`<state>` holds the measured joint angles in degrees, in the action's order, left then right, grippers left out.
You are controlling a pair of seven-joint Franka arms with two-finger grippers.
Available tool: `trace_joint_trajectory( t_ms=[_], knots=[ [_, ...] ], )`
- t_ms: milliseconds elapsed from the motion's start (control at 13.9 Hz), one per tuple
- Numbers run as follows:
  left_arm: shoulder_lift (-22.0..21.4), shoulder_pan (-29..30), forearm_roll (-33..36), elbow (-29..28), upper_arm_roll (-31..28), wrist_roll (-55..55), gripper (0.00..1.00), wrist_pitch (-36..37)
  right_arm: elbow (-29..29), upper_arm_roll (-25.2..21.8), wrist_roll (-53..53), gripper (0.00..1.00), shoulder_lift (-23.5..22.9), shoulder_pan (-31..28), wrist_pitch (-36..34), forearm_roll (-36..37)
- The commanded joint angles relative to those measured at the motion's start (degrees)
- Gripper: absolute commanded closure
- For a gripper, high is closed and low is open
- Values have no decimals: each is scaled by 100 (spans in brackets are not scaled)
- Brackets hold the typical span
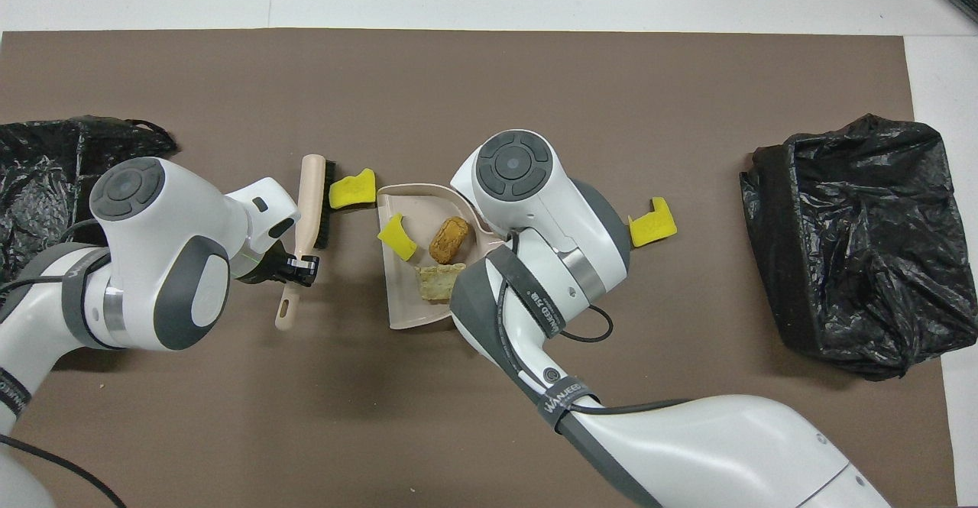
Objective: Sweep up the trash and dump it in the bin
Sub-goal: 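Sweep the remaining pieces into the dustpan with the left gripper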
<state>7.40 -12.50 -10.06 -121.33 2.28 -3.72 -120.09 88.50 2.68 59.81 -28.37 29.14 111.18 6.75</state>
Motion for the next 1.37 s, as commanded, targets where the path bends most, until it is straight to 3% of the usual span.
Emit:
trace_joint_trajectory(
  t_ms=[0,216,504,720,1007,1295],
  knots=[
    [-72,-51,100,92,18,-778,100,703,159,57,-451,100,157,-83,-158,98],
    [-230,-383,109,65,62,-842,100,1251,168,57,-558,100,157,-92,-167,98],
    [-327,-1131,92,-66,62,53,100,963,168,57,-470,100,148,-163,-158,98],
    [-354,-1001,92,-128,27,47,100,979,159,57,-112,100,130,-276,-106,90],
    [-301,-387,153,-146,0,99,100,804,98,57,426,100,139,-382,52,72],
    [-370,-95,443,-172,9,308,100,689,176,57,575,100,560,-768,-8,63]
  ],
)
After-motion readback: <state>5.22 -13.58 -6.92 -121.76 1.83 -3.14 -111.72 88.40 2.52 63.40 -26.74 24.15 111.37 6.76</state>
